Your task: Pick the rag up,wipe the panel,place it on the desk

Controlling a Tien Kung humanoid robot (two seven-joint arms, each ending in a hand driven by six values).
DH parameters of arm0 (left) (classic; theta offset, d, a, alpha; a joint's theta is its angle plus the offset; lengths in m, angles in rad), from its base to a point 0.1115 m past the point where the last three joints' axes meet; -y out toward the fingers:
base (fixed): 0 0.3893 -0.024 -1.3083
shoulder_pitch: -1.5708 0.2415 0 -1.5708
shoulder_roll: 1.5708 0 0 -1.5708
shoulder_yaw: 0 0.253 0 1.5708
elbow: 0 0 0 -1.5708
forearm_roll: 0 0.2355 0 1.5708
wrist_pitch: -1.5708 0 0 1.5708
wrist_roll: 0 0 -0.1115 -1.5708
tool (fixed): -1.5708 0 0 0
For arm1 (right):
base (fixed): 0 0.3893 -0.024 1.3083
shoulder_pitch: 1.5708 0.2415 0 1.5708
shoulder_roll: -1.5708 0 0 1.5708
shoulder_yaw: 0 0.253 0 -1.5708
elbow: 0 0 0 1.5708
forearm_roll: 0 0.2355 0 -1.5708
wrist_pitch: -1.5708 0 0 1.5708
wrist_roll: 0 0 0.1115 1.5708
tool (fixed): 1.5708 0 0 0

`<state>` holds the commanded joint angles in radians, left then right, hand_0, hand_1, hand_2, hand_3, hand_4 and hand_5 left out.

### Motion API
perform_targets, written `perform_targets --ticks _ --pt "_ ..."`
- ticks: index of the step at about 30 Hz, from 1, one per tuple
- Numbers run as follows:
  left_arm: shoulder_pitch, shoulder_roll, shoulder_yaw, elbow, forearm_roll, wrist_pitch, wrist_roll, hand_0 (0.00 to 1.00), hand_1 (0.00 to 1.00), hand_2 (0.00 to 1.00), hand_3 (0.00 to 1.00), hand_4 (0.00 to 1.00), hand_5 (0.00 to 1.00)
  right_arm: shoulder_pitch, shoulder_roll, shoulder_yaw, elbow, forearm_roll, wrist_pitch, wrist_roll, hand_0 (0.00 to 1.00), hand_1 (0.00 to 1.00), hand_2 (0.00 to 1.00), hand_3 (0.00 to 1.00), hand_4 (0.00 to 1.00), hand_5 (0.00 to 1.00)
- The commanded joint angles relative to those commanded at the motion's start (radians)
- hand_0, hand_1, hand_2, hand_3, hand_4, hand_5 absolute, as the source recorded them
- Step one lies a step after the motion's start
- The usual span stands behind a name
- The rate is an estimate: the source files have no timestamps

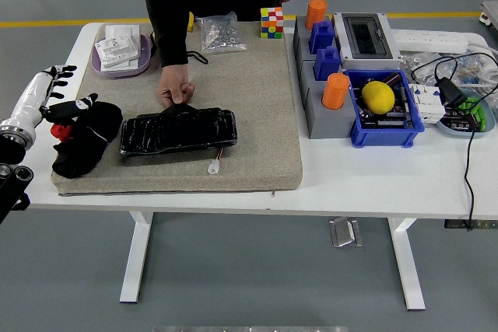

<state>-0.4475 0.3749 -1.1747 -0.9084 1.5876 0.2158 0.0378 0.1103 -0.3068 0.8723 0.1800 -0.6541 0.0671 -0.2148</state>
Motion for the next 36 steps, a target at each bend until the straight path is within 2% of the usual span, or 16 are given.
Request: perform_targets --ticks 6,18,24,36 --pt "-0.012 -0.015 0.026 0.06 0.001 0.007 0.004 0.658 0.853 0.899 0.857 0.8 0.331 0.002 -0.001 0.0 0.0 -0.003 0.0 -0.001 0.726 0.638 0.68 0.584 0.972 0.545" --pt "-0.029 -0.043 0.087 0.11 0.011 0.027 0.014 0.648 0.85 0.901 0.853 0.828 0.348 0.005 -0.006 -0.009 0.0 -0.001 0.002 -0.002 0.726 0.638 0.68 0.584 0.971 0.544" --pt "-0.028 -0.054 0.1 0.101 -0.005 0.038 0.013 0.634 0.84 0.902 0.852 0.838 0.358 0.005 -0.008 -0.004 0.0 -0.005 0.002 -0.006 0.726 0.638 0.68 0.584 0.971 0.544" --pt "-0.029 -0.053 0.108 0.059 -0.023 0.052 0.001 0.612 0.818 0.895 0.843 0.844 0.365 0.009 -0.007 0.02 0.0 -0.046 0.004 -0.015 0.726 0.637 0.68 0.583 0.968 0.543"
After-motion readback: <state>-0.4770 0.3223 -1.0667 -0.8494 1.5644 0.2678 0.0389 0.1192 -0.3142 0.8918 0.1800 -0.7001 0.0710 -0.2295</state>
